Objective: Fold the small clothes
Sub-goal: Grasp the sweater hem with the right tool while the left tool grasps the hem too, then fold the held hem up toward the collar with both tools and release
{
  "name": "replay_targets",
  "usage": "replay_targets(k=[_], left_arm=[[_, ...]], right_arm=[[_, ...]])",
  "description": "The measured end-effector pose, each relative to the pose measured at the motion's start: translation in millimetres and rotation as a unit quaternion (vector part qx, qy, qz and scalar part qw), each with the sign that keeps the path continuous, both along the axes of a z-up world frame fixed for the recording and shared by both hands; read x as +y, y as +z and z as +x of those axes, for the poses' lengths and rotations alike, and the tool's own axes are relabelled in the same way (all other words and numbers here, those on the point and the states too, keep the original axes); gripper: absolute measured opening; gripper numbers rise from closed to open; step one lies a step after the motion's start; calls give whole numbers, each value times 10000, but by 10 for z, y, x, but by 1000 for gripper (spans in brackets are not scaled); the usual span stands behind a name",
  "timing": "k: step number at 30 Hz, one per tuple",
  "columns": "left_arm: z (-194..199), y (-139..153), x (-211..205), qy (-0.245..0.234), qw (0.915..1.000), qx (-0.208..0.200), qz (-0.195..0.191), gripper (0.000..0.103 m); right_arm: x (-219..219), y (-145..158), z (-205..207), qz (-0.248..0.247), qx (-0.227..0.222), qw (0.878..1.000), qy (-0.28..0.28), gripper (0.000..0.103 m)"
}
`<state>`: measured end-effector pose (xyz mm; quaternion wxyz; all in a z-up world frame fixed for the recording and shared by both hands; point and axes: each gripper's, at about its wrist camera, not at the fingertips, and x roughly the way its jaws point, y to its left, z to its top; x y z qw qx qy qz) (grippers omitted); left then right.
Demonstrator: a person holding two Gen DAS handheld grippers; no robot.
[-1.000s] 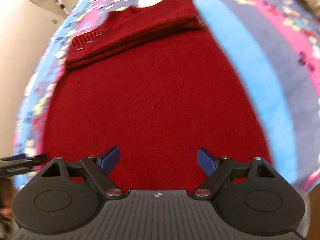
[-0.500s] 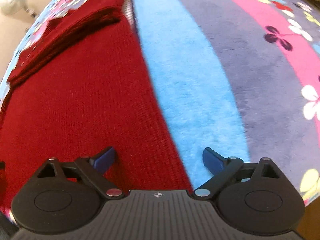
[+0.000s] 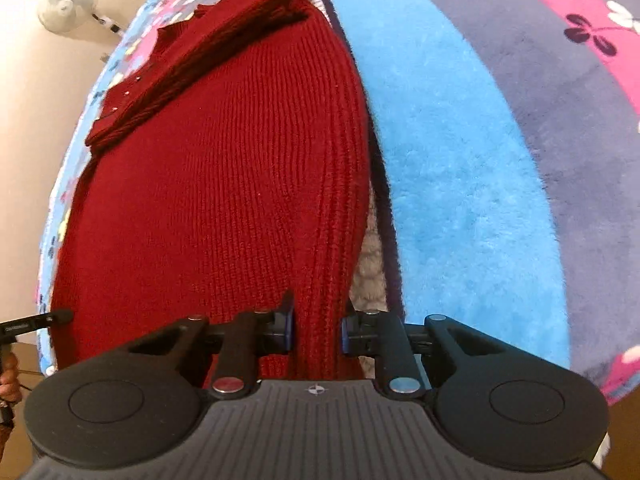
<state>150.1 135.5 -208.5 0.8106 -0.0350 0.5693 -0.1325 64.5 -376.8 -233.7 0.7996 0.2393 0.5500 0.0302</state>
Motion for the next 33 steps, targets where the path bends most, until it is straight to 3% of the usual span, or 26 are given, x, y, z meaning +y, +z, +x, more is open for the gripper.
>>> replay_targets(k=[5, 8, 10, 12, 14, 18, 20, 21, 22, 23, 24, 25, 26, 27, 29, 33], left_arm=[[-87, 191, -46, 139, 9995, -235, 132, 8], [-161, 120, -39, 59, 9994, -245, 254, 14], [-202, -1, -1, 92, 9991, -89, 396, 35], [-264, -126, 40, 111, 9990, 65, 430, 67], [-300, -250, 86, 221, 9984, 277, 444, 81], [-322, -345, 91, 229, 9991, 275, 233, 94], [-295, -356, 54, 277, 9992, 249, 165, 93], [-280, -346, 34, 231, 9994, 217, 148, 74], [-274, -324, 20, 178, 9996, 176, 131, 61], [-268, -289, 16, 212, 9996, 183, 103, 46], [-265, -271, 32, 229, 9995, 208, -27, 20], [-265, -249, 63, 267, 9989, 267, -276, 21], [-275, -227, 66, 351, 9986, 267, -286, 20], [-283, -196, 61, 367, 9987, 238, -276, 19], [-335, -77, 34, 401, 9988, 68, -278, 19], [-567, 326, 114, 595, 9959, -343, -593, 18]], right_arm=[[133, 239, 31, -444, -33, 9990, 13, 19], [143, 295, -56, -512, -224, 9984, 13, 19], [134, 241, -91, -520, -246, 9983, -71, 19], [153, 141, -123, -513, -186, 9983, -210, 20], [188, 53, -88, -570, -139, 9979, -275, 20], [206, 11, -92, -649, -135, 9974, -280, 27], [174, -33, -96, -631, 34, 9974, -354, 43], [150, -64, -97, -622, 190, 9971, -387, 60], [117, -116, -107, -578, 371, 9968, -416, 68], [87, -175, -131, -446, 494, 9969, -425, 68], [68, -216, -160, -308, 508, 9973, -429, 70], [61, -237, -190, -238, 437, 9978, -445, 69], [71, -241, -204, -219, 381, 9981, -421, 56], [84, -241, -210, -166, 343, 9986, -369, 21], [109, -225, -204, 92, 308, 9989, -347, 19], [189, 11, -274, -160, 73, 9994, -283, 18]])
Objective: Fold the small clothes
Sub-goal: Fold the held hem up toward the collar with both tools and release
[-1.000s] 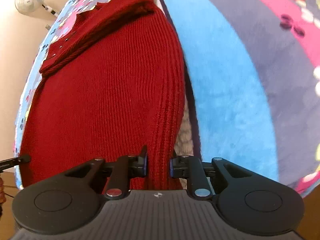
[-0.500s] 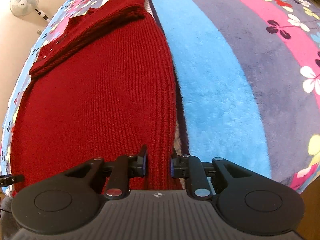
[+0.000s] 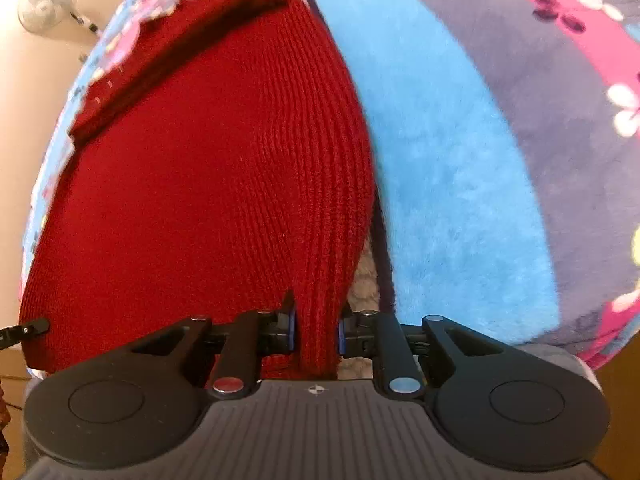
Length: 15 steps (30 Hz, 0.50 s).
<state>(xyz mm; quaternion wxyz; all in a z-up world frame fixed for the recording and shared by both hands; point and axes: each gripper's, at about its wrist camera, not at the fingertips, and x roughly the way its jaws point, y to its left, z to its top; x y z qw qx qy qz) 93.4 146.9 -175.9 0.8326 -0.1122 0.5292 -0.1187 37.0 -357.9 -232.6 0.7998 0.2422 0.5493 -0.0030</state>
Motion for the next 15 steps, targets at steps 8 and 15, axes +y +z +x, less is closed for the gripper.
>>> replay_targets(k=[8, 15], left_arm=[[-522, 391, 86, 2, 9994, -313, -134, 7], [-1155, 420, 18, -195, 9994, -227, -195, 7]], right_arm=[[-121, 609, -645, 343, -1095, 9929, -299, 17], [-37, 769, -1215, 459, -1109, 9919, -408, 17]])
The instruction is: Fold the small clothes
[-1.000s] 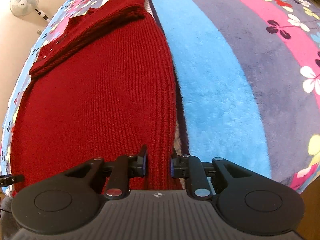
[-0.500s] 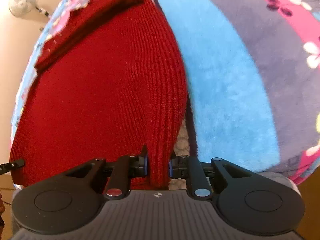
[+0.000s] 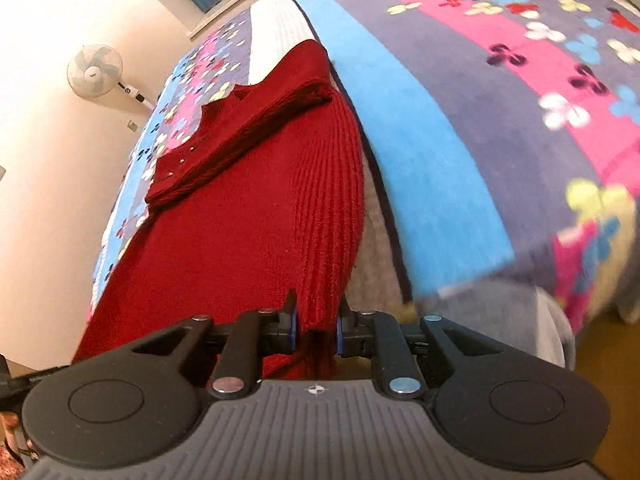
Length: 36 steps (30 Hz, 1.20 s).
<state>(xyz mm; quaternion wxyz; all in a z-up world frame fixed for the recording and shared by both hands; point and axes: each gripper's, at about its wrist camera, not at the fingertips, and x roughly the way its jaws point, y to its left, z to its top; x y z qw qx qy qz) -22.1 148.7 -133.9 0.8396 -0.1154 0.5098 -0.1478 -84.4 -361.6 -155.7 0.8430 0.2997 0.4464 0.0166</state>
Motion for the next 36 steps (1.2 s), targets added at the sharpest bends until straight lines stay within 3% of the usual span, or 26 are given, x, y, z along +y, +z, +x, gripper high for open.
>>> replay_targets(k=[6, 11, 14, 18, 21, 24, 26, 28, 29, 30, 32, 33, 36], left_arm=[[-256, 257, 63, 9, 9996, -59, -274, 7], [159, 540, 45, 24, 9990, -254, -368, 7], [555, 726, -12, 21, 9981, -419, -445, 7], [1364, 858, -94, 138, 9971, -615, -435, 7], [2130, 808, -154, 343, 9966, -659, -349, 7], [3010, 554, -170, 747, 9957, -503, -234, 10], [3629, 197, -93, 1205, 9919, 56, -406, 16], [4023, -67, -30, 1682, 9835, 525, -402, 23], [4133, -108, 14, 1869, 9811, 451, -236, 48], [4190, -113, 23, 1939, 9805, 325, -47, 82], [4218, -106, 61, 2011, 9790, -28, 320, 103], [4206, -105, 76, 1957, 9797, -182, 398, 103], [4157, -152, 118, 1737, 9840, -141, 380, 103]], right_arm=[[2, 235, -463, 121, 53, 9999, -111, 17], [-26, 523, -164, 100, -50, 9999, -52, 17], [-52, 725, 267, 96, -171, 9998, 59, 17], [-177, 939, 1095, 177, -301, 9994, 21, 17], [-322, 957, 1867, 159, -237, 9995, -156, 17], [-484, 738, 2716, 115, 105, 9985, -534, 18], [-620, 472, 3273, 207, 379, 9953, -866, 27], [-736, 230, 3650, 242, 504, 9883, -1422, 64], [-776, 166, 3763, 106, 502, 9836, -1730, 69], [-803, 127, 3805, 16, 384, 9808, -1913, 73], [-841, 68, 3763, 20, 160, 9803, -1970, 74], [-843, 32, 3713, 57, 115, 9826, -1854, 75], [-768, -116, 3484, -120, 87, 9903, -1381, 75]])
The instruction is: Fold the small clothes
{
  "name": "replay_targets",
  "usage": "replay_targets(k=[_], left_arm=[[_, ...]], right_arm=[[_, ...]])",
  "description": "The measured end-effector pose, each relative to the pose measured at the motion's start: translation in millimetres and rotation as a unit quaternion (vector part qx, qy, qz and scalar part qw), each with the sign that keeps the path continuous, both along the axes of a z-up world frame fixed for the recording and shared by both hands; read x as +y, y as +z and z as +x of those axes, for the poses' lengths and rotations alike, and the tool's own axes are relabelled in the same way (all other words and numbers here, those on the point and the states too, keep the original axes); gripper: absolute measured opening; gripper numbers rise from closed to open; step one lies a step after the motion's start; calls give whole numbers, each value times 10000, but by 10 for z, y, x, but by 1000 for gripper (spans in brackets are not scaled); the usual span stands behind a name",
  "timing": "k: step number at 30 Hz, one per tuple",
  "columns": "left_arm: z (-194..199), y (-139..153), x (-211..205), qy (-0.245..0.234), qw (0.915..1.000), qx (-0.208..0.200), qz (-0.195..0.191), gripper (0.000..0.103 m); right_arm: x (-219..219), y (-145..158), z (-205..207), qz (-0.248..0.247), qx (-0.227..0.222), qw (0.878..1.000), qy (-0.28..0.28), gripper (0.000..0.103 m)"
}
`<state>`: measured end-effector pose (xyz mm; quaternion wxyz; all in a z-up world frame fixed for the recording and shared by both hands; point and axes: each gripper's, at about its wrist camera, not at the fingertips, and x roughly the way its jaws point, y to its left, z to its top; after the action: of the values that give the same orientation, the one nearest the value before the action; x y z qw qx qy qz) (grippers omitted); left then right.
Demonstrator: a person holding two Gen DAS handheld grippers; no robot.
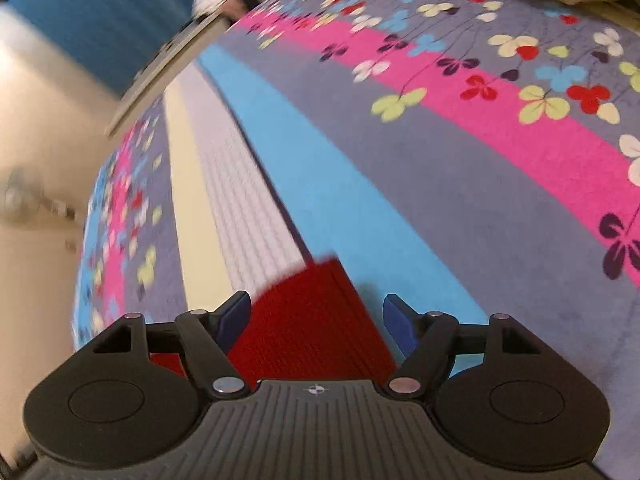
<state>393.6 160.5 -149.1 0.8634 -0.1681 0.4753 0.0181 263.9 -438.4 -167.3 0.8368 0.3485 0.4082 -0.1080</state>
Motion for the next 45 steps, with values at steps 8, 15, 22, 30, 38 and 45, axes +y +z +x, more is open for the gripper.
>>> replay_targets(k=[8, 15, 22, 30, 38, 45], left_arm=[[-361, 19, -645, -1456, 9828, -338, 1083, 103], [-184, -266, -1107, -2316, 9625, -293, 1383, 73], [86, -636, -1047, -2250, 9666, -17, 1229, 38], [-145, -20, -731, -1968, 9728, -1023, 671, 10], [107, -544, -584, -1577, 9825, -238, 959, 21], [-73, -413, -443, -1048, 9882, -451, 1018, 94]], right_arm=[[373, -383, -124, -814, 205, 9939, 712, 74], [564, -322, -30, -1043, 120, 9904, 899, 75], [553, -394, 26, -1057, 203, 9900, 912, 75], [558, -407, 46, -1432, 91, 9852, 936, 12], [478, -485, 31, -1502, 162, 9869, 568, 12], [327, -419, 114, -1121, -155, 9930, 334, 53]])
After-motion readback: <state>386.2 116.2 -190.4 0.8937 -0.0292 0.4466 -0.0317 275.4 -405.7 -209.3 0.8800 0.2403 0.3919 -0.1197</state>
